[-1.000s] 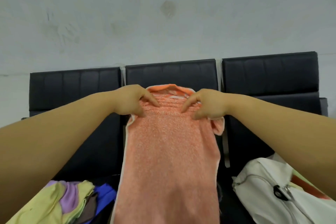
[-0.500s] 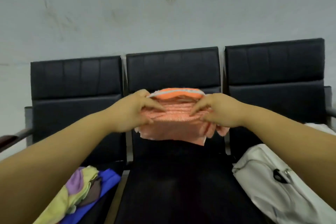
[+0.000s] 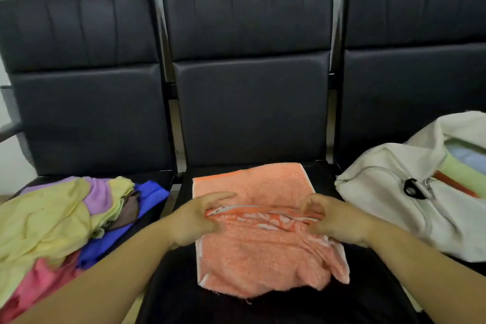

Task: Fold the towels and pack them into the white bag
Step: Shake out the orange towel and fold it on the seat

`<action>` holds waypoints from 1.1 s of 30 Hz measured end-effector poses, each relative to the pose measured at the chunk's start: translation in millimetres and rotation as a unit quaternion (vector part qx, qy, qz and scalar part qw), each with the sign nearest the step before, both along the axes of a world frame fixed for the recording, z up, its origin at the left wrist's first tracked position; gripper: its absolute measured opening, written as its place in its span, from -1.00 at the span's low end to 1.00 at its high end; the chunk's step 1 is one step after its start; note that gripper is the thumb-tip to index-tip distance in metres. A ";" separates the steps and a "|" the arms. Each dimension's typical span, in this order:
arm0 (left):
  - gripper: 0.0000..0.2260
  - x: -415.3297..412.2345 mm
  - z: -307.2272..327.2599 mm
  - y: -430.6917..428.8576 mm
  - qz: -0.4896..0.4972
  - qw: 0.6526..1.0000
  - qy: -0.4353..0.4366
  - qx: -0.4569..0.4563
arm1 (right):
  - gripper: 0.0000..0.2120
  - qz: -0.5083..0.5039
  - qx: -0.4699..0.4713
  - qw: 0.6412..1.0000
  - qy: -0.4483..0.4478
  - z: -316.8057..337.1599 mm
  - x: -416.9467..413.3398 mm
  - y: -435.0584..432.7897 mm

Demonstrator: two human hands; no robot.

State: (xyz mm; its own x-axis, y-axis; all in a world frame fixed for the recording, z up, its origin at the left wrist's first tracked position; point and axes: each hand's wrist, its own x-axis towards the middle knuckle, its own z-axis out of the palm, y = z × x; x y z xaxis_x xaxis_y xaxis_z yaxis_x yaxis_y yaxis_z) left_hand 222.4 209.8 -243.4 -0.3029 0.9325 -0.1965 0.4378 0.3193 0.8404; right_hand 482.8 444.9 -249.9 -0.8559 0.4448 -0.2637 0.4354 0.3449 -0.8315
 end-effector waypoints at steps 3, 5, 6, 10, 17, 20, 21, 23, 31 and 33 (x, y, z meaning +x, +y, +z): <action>-0.39 -4.6 -24.0 3.9 0.032 0.999 -0.001 -0.026 | -0.72 -0.047 0.001 0.999 0.002 -23.7 -11.5 4.7; -0.48 -8.0 -44.6 4.3 0.036 0.997 0.038 -0.057 | -0.69 -0.036 0.046 0.998 -0.023 -40.0 -16.9 7.2; -0.54 -8.3 -49.1 3.9 0.042 0.995 0.054 -0.072 | -0.67 -0.019 0.076 0.996 -0.042 -45.5 -18.1 6.8; -0.58 -7.1 -44.0 -1.8 0.015 0.986 0.039 -0.164 | -0.67 0.027 0.063 0.992 -0.107 -57.0 -10.2 0.5; -0.63 15.4 -27.4 -47.7 -0.105 0.958 0.006 -0.269 | -0.87 0.089 -0.196 0.958 -0.188 -49.5 23.2 -39.7; -0.68 7.3 -26.6 -55.6 -0.020 0.977 0.052 -0.207 | -0.88 0.018 -0.129 0.982 -0.139 -41.0 23.6 -37.3; -0.74 4.7 -25.5 -56.5 0.017 0.983 0.055 -0.176 | -0.85 -0.006 -0.103 0.987 -0.121 -38.2 22.9 -35.9; -0.94 2.9 -22.4 -56.5 0.082 0.986 0.064 -0.131 | -0.83 -0.047 -0.071 0.994 -0.076 -36.0 20.5 -29.8; -0.82 -6.2 -20.7 -42.3 0.217 0.971 0.086 -0.047 | -0.84 -0.169 -0.011 0.985 0.035 -37.0 -7.2 -13.7; -0.85 -14.1 -24.8 -38.5 0.256 0.962 0.088 -0.034 | -0.85 -0.198 0.009 0.979 0.054 -38.0 -16.3 -7.2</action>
State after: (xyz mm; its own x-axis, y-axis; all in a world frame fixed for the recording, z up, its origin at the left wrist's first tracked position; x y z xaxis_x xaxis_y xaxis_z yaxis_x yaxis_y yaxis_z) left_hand 208.2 171.3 -268.1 -0.7537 0.6386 -0.1555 0.3418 0.5829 0.7371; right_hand 466.5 437.7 -287.9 -0.6384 0.7504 -0.1712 0.4480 0.1814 -0.8754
